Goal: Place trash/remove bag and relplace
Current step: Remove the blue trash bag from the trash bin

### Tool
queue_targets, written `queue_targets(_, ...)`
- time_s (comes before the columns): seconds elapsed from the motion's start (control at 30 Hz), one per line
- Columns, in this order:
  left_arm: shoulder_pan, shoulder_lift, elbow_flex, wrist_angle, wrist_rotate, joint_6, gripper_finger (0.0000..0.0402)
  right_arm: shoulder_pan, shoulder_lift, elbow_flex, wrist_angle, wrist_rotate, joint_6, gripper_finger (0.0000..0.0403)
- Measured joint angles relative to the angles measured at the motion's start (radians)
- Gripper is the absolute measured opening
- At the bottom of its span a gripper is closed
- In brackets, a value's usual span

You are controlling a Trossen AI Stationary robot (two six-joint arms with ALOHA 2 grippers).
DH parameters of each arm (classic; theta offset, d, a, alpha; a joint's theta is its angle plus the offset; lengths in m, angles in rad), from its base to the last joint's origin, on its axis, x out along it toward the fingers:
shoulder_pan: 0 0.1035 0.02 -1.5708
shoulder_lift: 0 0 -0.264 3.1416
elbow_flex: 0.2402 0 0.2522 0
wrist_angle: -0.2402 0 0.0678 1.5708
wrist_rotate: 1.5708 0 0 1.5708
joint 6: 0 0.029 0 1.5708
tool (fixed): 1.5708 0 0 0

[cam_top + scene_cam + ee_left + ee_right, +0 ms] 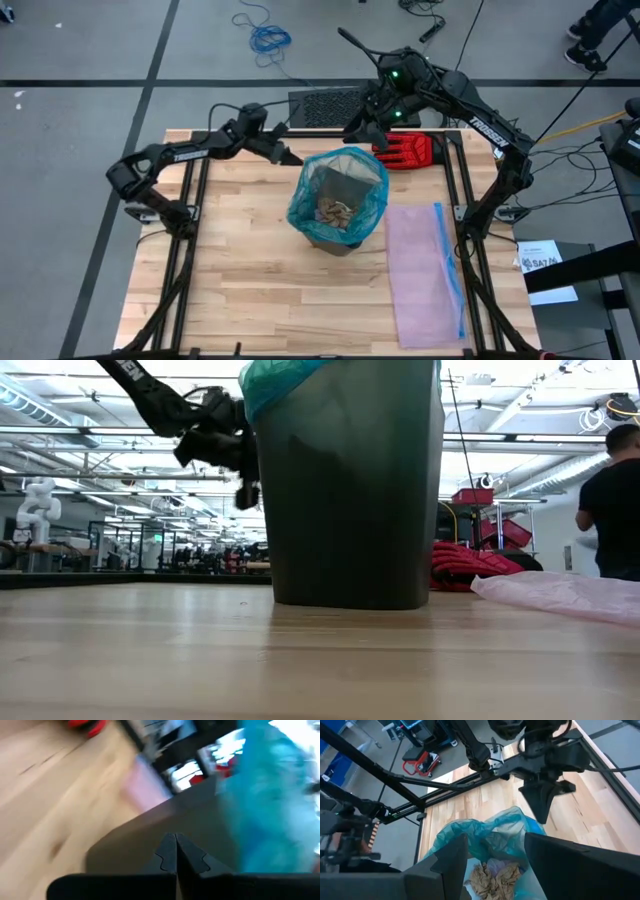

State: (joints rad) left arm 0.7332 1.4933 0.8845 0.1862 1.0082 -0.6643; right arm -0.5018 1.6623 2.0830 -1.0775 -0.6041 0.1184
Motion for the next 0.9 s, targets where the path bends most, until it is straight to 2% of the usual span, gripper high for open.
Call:
queue_targets(0.17,-0.049,0.037,0.001,0.234,0.006,-0.141,0.0,0.0,0.0,0.0,0.005,0.0,0.0,0.0189)
queue_targets(0.47,-0.107,0.022,0.0,0.309,0.093,-0.27,0.0,0.0,0.0,0.0,0.004,0.0,0.0,0.0189)
queue_targets(0.67,-0.109,-0.059,0.004,0.463,0.099,-0.416,0.0,0.0,0.0,0.0,0.004,-0.003,0.0,0.0189)
queue_targets(0.9,-0.115,-0.147,0.019,0.462,0.089,-0.457,0.0,0.0,-0.001,0.0,0.0,-0.004,0.0,0.0189)
